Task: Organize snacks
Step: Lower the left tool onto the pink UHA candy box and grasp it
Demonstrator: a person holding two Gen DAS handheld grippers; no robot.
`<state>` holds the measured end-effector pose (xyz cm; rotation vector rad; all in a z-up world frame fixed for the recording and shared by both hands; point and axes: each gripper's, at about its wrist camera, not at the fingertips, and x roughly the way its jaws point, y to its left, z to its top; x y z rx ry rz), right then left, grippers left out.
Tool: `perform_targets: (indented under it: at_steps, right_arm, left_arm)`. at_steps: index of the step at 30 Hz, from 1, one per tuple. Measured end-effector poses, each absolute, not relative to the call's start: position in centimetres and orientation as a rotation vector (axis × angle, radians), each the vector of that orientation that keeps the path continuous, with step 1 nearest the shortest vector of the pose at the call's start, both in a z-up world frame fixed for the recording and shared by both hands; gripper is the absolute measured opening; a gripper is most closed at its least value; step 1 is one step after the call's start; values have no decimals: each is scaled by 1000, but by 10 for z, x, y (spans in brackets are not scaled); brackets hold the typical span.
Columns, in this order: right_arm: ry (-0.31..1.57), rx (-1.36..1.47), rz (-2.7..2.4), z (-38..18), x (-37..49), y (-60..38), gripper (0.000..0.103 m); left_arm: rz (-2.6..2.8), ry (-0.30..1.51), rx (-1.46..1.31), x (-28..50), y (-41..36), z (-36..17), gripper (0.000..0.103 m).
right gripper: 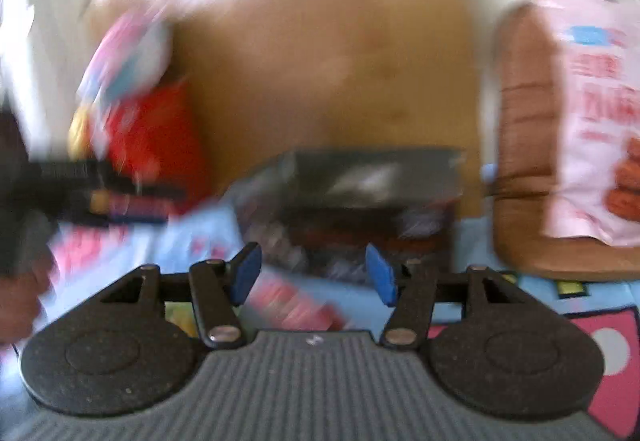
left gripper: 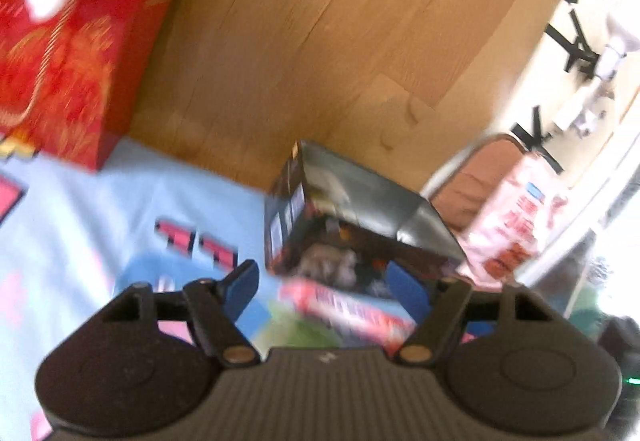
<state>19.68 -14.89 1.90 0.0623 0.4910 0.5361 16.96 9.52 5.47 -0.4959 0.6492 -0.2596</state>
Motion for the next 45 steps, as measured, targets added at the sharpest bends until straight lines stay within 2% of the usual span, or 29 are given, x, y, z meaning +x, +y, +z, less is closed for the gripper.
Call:
perform_targets:
  at_steps: [1,3,7,10,16,20,31,32,33,34,35,38,42,44,45]
  right_arm:
    - [515,-13,532,12,197,-135,60]
    - [576,-87,542,-1,203,-120,40]
    - [540,-67,540,6,189,-126,29]
    - [493,-51,543,17,149,-145,26]
    - [548,51,585,6,51,-216,26]
    - [583,-6,390,-9,12,-249,37]
    - [563,-18,360,-13,-13,-249,40]
    - [570,-6,358,-13,-10,-249,40]
    - [573,3,361,-13,-8,-248,40]
    - [572,8,365,-14,-6,-248,39]
    - [573,13,373,-14,-4,-249,38]
    - [567,30,369,-15,-4,-249,31]
    - [564,45,373,-14,-1,-253,29]
    - [563,38,374,-15,3,-255,29]
    - [556,35,363,-16,5,-255,29]
  left_arm:
    - [-263,653,-498,159,96,53,73]
    - [-259,663,-496,138,98,51,74]
    - [-246,657,-451,101,101,50,74]
    - [-288,651,-450,82,104,54,74]
    - [-413,633,-386,58,73,61,77]
    - [-476,658,-345,57,40,61,77]
    - [-522,696,-111,62,-49,48,78]
    - [-521,703,-82,62,-56,45,76]
    - [-529,721,-63,64,-62,41,67]
    - [-549,745,-54,64,-67,37,48]
    - [-569,773,-48,63,-71,32,46]
    - [-557,728,12,52,-74,29,47]
    - [-566,739,1,44,-70,33,45]
    - [-577,757,0,41,-68,34,51]
    - [-584,770,-7,40,-65,34,62]
